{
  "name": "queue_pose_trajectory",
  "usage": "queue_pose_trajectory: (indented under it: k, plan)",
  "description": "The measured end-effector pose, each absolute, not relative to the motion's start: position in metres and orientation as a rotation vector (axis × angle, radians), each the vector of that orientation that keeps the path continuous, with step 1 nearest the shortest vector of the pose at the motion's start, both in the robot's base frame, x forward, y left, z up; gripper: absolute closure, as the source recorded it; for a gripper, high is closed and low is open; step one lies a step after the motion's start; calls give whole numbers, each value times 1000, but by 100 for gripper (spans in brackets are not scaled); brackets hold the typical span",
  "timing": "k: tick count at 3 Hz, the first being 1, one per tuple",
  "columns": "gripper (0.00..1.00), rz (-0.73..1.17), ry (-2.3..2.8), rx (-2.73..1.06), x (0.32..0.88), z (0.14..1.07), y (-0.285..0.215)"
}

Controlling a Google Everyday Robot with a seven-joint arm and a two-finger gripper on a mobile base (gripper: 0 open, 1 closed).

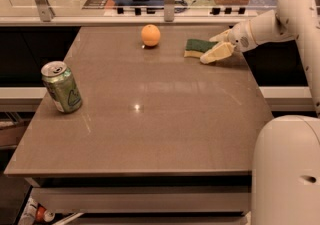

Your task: Move sponge near green can

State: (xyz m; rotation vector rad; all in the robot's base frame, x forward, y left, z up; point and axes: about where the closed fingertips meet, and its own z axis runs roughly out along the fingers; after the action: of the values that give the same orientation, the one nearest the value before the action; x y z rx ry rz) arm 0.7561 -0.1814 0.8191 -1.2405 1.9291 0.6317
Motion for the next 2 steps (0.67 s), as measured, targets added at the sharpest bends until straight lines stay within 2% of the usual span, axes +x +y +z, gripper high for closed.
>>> queue_pose_trajectory:
  k: [2]
  plan:
    - [87, 636, 1929, -1243, 757, 819, -179]
